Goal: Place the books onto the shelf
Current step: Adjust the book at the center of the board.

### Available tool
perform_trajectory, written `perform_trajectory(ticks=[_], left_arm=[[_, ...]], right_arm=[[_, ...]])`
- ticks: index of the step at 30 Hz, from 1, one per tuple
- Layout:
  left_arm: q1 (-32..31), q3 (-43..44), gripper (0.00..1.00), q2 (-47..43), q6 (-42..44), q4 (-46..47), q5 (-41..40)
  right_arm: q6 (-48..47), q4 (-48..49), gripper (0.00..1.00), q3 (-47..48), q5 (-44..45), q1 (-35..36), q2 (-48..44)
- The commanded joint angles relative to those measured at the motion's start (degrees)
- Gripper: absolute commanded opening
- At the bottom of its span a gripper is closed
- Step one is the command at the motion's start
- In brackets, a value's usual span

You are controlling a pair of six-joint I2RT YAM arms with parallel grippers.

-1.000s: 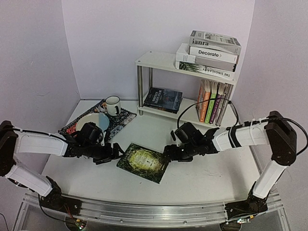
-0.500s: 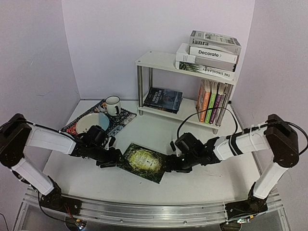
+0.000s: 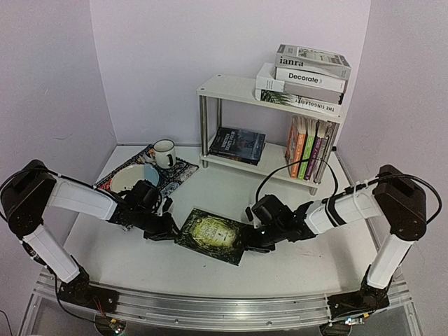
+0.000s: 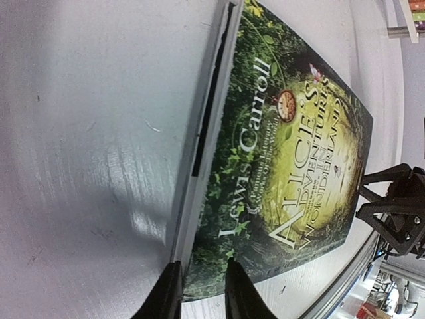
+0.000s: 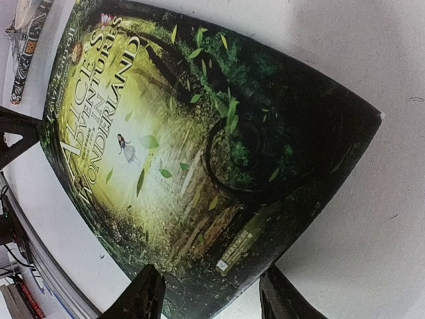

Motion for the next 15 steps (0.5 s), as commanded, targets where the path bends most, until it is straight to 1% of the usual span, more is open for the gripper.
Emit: perform_trajectory(ticks=[1, 2, 4, 7, 11, 15], left_arm=[[-0.4, 3.0, 0.11, -0.6, 0.5, 5.8, 4.9], [-0.4, 2.7, 0.06, -0.8, 0.2, 6.9, 6.2], [-0.1, 2.4, 0.0, -1.2, -0.6, 8.4, 7.7], [0.5, 2.0, 0.0, -2.0, -1.5, 10.0, 9.7], [1.2, 1.4, 0.0, -3.8, -2.0, 10.1, 10.1], [1.5, 0.7, 0.0, -4.5, -2.3, 10.1, 10.2]], right_arm=[[-0.2, 0.7, 0.48, 1.5, -0.6, 0.3, -0.5], [-0.3, 0.7, 0.48, 1.4, -0.3, 0.4, -1.0], [-0.6, 0.3, 0.48, 1.1, 0.3, 0.4, -1.8], [-1.5, -1.2, 0.5, 0.7, 1.4, 0.4, -3.1], [-4.9, -5.3, 0.63, 0.3, 4.0, 0.4, -4.9], [-12.8, -13.6, 0.77, 1.6, 10.7, 0.5, -7.6]])
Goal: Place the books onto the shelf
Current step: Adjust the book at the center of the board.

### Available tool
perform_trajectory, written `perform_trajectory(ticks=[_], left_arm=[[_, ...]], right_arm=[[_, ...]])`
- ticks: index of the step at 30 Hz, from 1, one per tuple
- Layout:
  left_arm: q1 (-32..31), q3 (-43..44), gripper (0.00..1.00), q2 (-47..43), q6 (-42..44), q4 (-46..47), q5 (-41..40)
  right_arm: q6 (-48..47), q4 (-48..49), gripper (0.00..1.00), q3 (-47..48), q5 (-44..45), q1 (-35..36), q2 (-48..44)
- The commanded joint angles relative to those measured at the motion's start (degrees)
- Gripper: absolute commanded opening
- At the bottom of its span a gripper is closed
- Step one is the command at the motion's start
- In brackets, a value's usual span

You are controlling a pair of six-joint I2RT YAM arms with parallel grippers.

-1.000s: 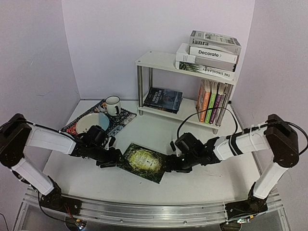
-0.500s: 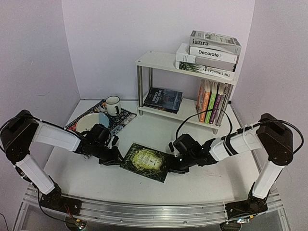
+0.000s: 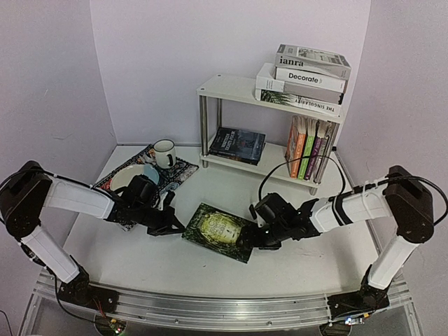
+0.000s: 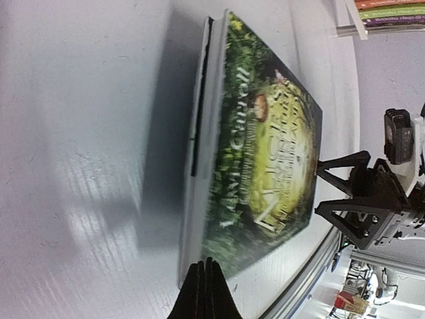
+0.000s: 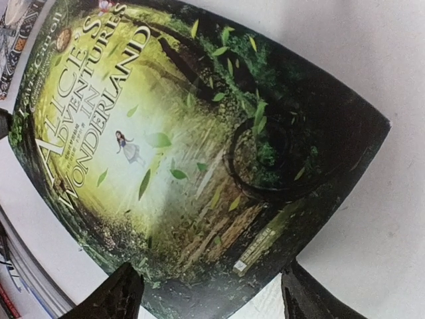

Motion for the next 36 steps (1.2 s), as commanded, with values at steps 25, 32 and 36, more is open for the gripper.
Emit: perform_trajectory(ticks=[25, 32, 36], left_arm=[[0.3, -0.1, 0.89, -6.1, 2.4, 2.5, -7.6], [0.3, 1.1, 1.0, -12.4, 3.1, -5.7, -20.7], [0.3, -0.3, 1.0, -15.6, 8.7, -3.6, -18.7]], right_arm=[[-16.7, -24.4, 0.81, 8.3, 24.1, 8.8, -4.1], [-13.2, -22.0, 0.88, 8.0, 22.1, 8.8, -6.0], [-9.9, -19.7, 0.98, 5.6, 22.6, 8.7, -8.4]])
